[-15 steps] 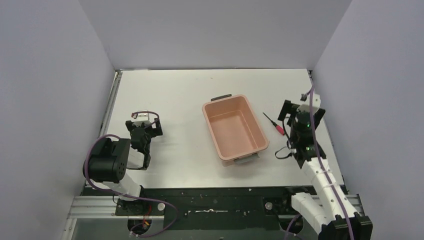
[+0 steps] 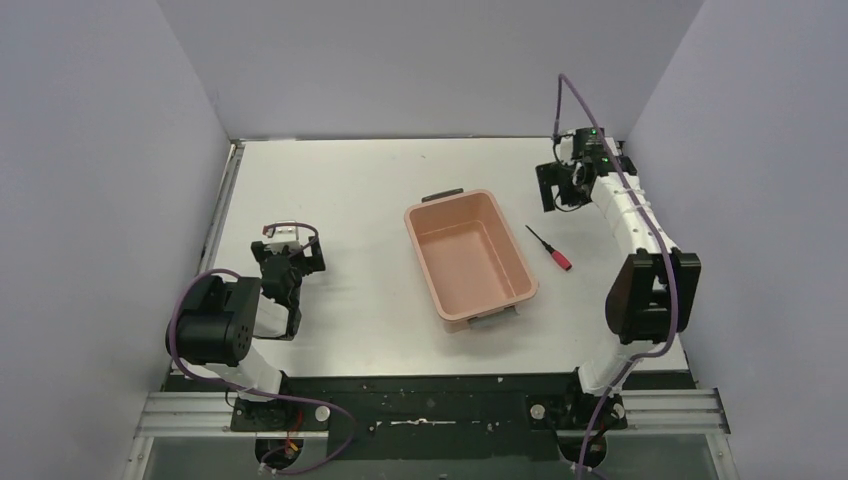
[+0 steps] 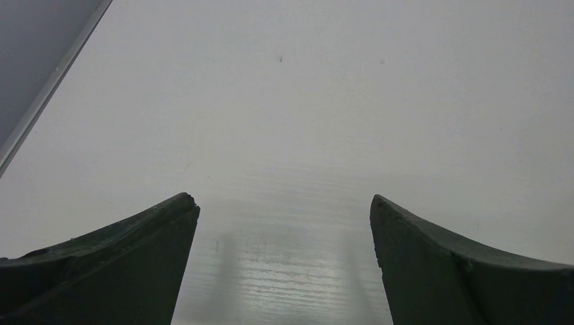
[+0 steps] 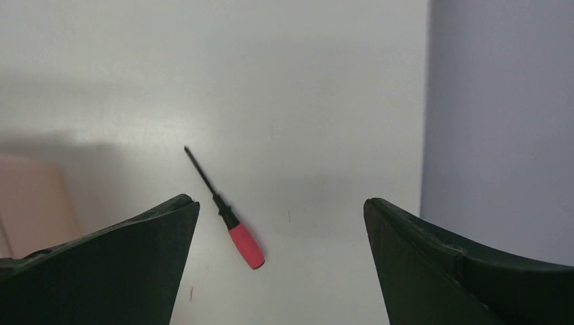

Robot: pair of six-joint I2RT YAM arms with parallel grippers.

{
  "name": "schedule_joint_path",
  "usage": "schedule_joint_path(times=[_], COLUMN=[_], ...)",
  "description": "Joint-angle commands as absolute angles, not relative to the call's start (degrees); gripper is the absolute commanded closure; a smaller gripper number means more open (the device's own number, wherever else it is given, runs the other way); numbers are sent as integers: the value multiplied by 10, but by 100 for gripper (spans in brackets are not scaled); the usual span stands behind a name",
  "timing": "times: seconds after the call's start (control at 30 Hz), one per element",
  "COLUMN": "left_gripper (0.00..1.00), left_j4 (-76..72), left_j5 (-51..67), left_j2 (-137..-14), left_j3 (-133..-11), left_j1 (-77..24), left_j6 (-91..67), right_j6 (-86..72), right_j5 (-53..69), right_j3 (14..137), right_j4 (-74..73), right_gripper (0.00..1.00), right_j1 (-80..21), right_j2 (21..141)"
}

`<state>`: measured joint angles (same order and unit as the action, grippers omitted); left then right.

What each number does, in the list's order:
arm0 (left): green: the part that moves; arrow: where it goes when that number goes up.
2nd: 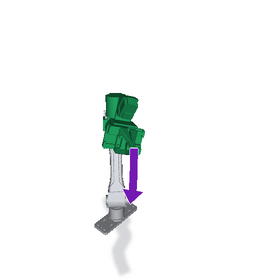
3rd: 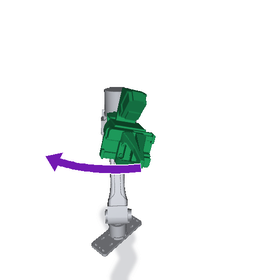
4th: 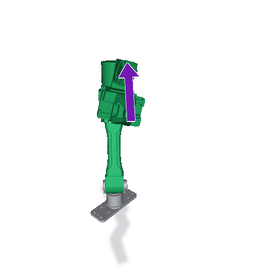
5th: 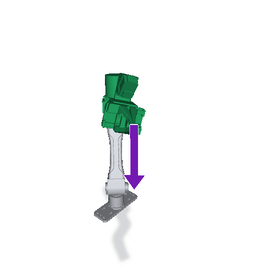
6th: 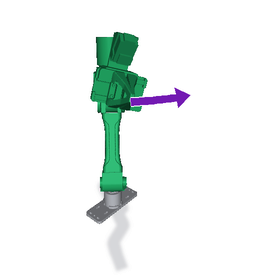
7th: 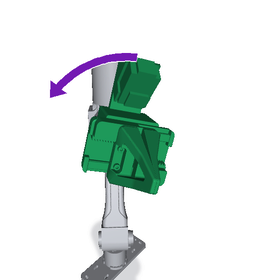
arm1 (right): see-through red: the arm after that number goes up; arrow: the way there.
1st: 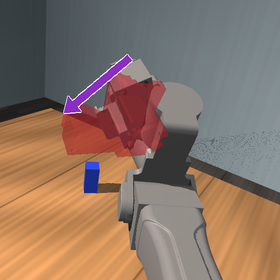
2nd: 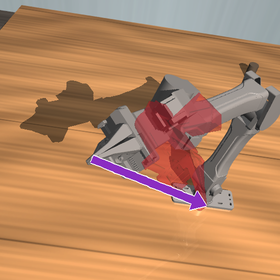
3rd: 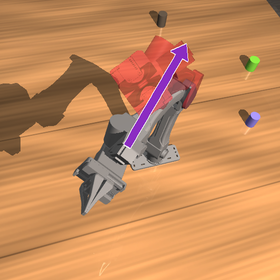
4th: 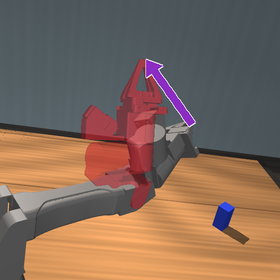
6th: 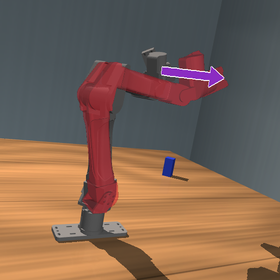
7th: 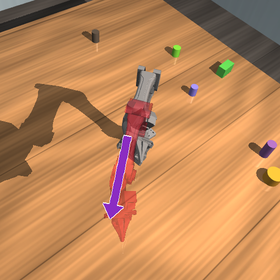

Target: Put the screwdriver in the bin

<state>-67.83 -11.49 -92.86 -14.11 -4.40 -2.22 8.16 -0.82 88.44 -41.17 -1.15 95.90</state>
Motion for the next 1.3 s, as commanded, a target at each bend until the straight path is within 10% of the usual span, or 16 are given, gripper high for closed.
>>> schedule_joint_path(times=[0.0, 0.4, 0.67, 1.27], left_gripper=[3, 3, 3, 3], left_j4=[-694, -693, -693, -693], left_j5=[-108, -108, -108, -108], left_j2=[-923, -923, -923, -923], left_j3=[-146, -146, -146, -146], left_j1=[-44, -44, -44, -44], left_j6=[-17, -17, -17, -17], right_j6=[141, 126, 120, -156], right_j5=[52, 48, 31, 16], right_j3=[892, 807, 806, 1209], right_j4=[-499, -440, -431, -776], right_gripper=[6, 23, 98, 100], right_j1=[-2, 27, 30, -65], right_j2=[1024, 1148, 1150, 1063])
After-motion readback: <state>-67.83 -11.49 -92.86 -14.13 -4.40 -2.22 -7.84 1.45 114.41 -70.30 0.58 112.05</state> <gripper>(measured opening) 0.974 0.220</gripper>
